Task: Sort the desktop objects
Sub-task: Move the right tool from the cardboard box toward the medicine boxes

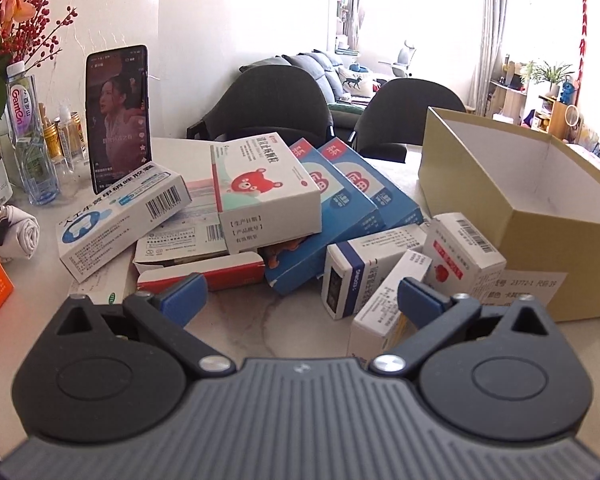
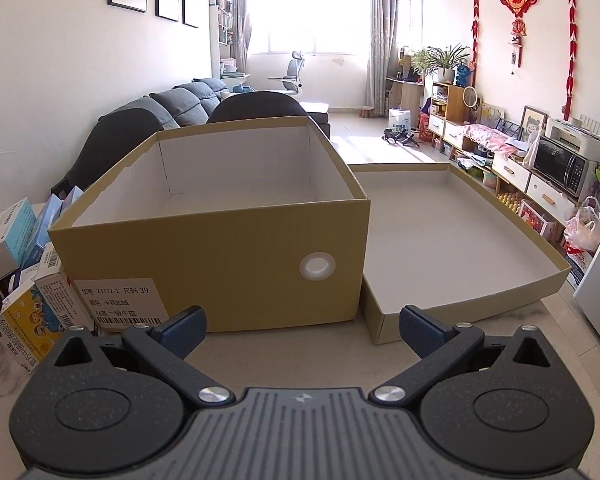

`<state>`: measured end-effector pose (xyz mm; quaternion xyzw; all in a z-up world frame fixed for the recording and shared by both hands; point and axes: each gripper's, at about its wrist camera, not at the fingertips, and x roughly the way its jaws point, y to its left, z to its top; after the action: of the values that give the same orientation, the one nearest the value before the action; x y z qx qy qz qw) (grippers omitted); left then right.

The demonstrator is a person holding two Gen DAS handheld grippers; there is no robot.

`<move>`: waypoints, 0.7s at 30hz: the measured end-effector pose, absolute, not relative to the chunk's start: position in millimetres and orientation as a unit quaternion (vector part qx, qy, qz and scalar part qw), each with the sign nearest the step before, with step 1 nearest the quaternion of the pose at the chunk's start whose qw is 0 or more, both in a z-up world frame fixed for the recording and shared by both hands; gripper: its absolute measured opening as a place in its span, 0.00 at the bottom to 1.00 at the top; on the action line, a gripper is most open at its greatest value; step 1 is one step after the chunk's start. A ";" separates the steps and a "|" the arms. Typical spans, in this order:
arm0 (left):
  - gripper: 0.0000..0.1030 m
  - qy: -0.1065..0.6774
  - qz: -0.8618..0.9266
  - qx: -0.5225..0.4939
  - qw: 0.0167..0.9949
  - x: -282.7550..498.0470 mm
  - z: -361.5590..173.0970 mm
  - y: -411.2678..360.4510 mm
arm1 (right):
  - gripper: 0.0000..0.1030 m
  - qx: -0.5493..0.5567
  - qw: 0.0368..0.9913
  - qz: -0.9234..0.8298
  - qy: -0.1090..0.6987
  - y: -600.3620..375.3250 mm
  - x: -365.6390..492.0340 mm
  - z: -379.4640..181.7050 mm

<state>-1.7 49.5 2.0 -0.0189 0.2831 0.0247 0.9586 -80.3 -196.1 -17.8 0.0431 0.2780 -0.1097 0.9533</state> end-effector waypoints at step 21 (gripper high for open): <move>1.00 0.265 -0.022 -0.052 0.962 9.9 -0.1 82.4 | 1.00 -0.008 0.968 0.026 0.250 -183.6 -70.9 30.3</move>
<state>9.9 82.4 -0.1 -0.0522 0.2655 -0.0219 0.9625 -70.9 -183.6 30.3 -0.0080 0.2500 0.0263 0.9679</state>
